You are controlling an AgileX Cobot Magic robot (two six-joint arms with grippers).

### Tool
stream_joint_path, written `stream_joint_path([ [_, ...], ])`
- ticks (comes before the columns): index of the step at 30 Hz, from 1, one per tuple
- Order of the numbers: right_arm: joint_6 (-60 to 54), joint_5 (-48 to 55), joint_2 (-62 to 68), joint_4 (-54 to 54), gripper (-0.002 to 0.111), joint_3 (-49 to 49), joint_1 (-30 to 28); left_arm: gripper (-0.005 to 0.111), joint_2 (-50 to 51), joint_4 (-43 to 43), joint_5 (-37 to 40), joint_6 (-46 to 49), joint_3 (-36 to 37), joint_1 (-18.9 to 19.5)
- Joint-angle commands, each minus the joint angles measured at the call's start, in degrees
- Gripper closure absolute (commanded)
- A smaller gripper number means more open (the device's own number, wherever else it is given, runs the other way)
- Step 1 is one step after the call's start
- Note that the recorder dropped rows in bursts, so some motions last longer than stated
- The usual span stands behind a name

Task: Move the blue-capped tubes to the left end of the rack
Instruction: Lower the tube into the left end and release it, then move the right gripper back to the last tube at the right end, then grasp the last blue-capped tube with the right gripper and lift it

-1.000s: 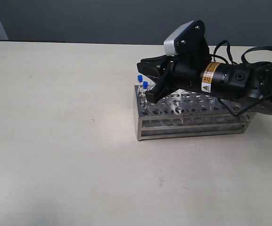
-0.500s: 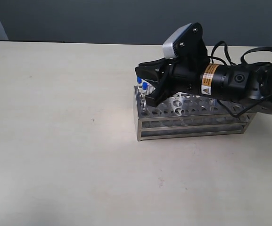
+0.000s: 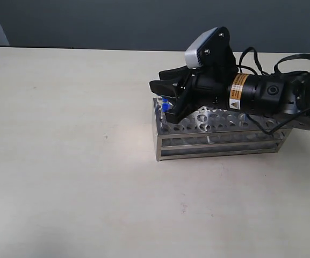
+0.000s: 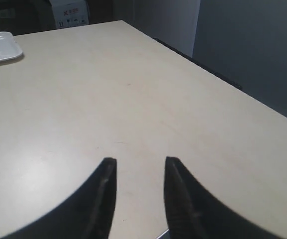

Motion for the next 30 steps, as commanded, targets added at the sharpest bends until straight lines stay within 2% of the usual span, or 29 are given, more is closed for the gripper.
stream_joint_path([
  [1,0.1,0.8,-1.0,3.7,0.074,0.1,-1.0,0.106,-0.3,0.3,-0.5,-0.3,0.1,-0.2],
  [4,-1.5,4.2,-4.7,8.4,0.074,0.4,-4.7,0.106,-0.3,0.3,-0.5,-0.3,0.1,-0.2],
  [9,-4.8,6.2,-9.9,13.6,0.074,6.3,-17.0,0.106,-0.3,0.3,-0.5,-0.3,0.1,-0.2],
  [11,-6.1,6.2,-10.1,14.8,0.074,8.9,-20.1,0.106,-0.3,0.3,-0.5,-0.3,0.1,-0.2],
  [15,-10.0,8.2,-8.1,14.8,0.074,10.2,-21.1,0.106,-0.3,0.3,-0.5,-0.3,0.1,-0.2],
  [21,-10.1,8.4,-4.6,14.9,0.074,10.2,-21.1,0.106,-0.3,0.3,-0.5,-0.3,0.1,-0.2],
  [26,-10.1,8.1,-3.9,14.1,0.055,10.2,-21.1,0.106,-0.3,0.3,-0.5,-0.3,0.1,-0.2],
  [30,-10.1,8.5,-3.8,14.3,0.057,10.2,-21.1,0.106,-0.3,0.3,-0.5,-0.3,0.1,-0.2],
])
